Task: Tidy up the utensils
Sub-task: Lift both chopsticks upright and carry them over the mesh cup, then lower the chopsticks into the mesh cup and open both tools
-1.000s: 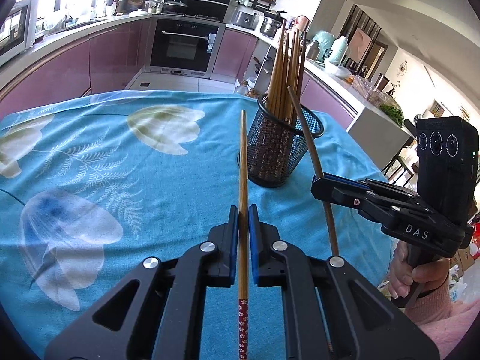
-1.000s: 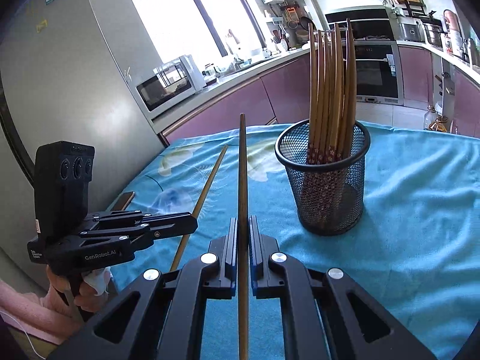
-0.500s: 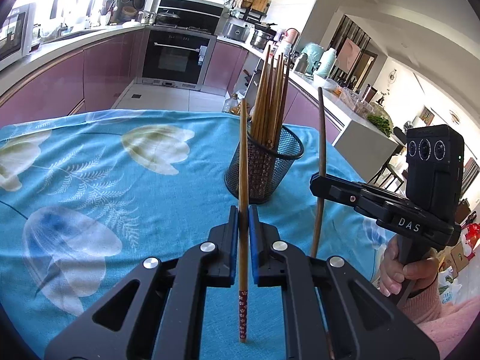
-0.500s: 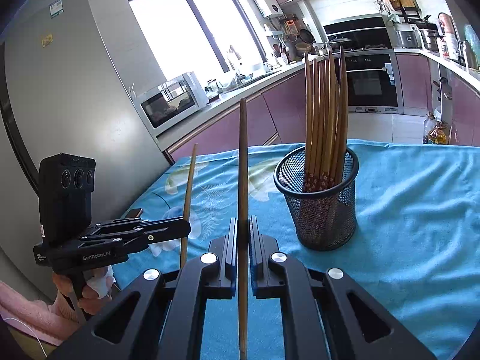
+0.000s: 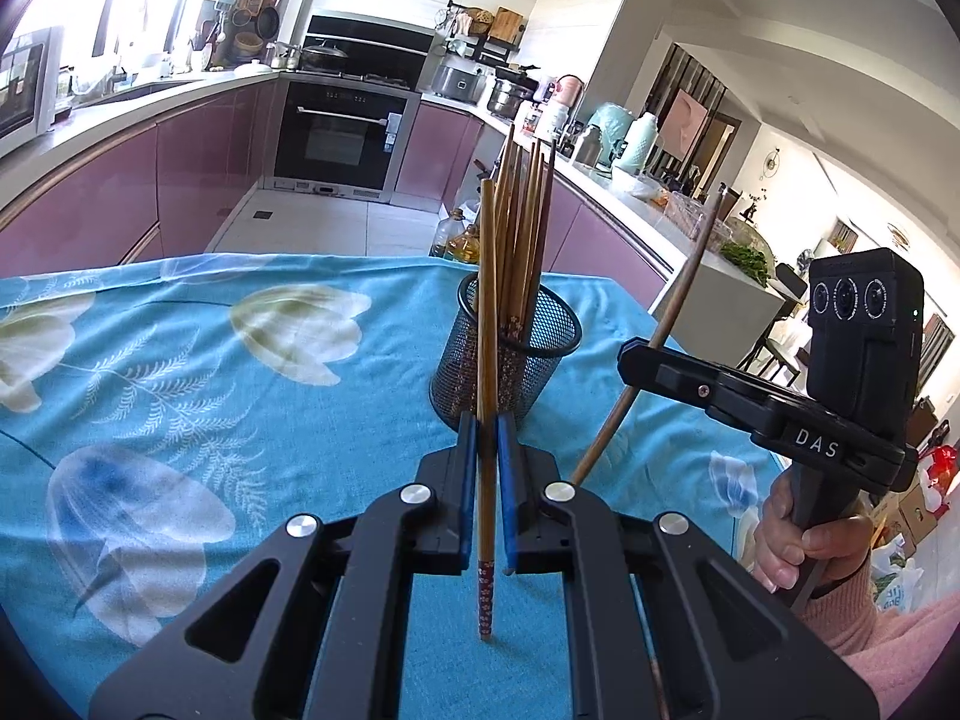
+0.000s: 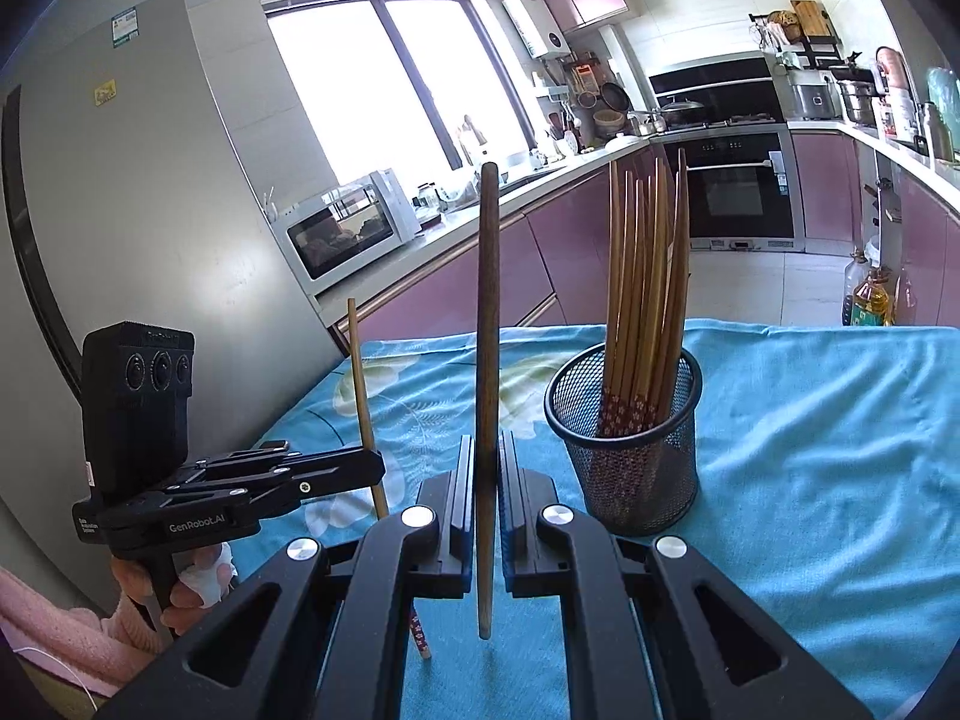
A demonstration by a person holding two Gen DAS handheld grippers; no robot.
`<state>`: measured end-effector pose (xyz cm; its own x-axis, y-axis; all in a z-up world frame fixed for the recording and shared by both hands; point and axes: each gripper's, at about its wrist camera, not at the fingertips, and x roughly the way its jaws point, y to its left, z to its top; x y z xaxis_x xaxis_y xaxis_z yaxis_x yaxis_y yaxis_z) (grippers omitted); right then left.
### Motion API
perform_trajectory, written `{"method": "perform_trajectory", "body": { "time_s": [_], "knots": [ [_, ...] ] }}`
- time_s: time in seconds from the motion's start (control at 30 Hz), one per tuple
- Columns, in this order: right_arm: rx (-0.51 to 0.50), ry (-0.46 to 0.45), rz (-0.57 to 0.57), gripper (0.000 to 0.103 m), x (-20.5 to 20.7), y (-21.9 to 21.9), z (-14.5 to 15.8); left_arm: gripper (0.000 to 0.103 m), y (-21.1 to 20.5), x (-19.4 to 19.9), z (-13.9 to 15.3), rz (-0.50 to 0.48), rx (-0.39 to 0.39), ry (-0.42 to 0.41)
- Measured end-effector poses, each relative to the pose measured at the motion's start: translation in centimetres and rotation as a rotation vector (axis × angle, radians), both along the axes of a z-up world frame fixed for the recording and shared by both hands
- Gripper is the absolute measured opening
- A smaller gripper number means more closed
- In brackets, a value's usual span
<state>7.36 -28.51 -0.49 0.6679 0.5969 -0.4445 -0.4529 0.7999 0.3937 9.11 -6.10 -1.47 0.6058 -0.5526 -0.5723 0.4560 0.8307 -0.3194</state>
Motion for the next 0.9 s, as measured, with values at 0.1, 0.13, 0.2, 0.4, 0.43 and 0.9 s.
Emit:
{"method": "perform_trajectory", "body": {
  "time_s": [0.1, 0.13, 0.2, 0.4, 0.43, 0.9],
  "knots": [
    [-0.003, -0.012, -0.005, 0.006, 0.1, -0.2, 0.4, 0.008, -0.2, 0.2, 0.2, 0.004, 0.005, -0.008],
    [-0.003, -0.015, -0.006, 0.006, 0.0, -0.3, 0.5, 0.008, -0.3, 0.2, 0.3, 0.006, 0.006, -0.012],
    [-0.006, -0.023, -0.008, 0.006, 0.1, -0.4, 0.8, 0.008, -0.4, 0.4, 0.4, 0.010, 0.010, -0.019],
    [-0.012, -0.038, -0.014, 0.006, 0.2, -0.7, 1.7, 0.008, -0.6, 0.6, 1.0, 0.012, 0.009, -0.035],
    [-0.014, -0.040, -0.016, 0.006, 0.3, -0.7, 1.8, 0.008, -0.7, 0.6, 1.1, 0.013, 0.011, -0.039],
    [-0.015, -0.072, -0.040, 0.006, 0.6, -1.5, 3.6, 0.008, -0.8, 0.5, 3.7, 0.006, -0.002, -0.085]
  ]
}}
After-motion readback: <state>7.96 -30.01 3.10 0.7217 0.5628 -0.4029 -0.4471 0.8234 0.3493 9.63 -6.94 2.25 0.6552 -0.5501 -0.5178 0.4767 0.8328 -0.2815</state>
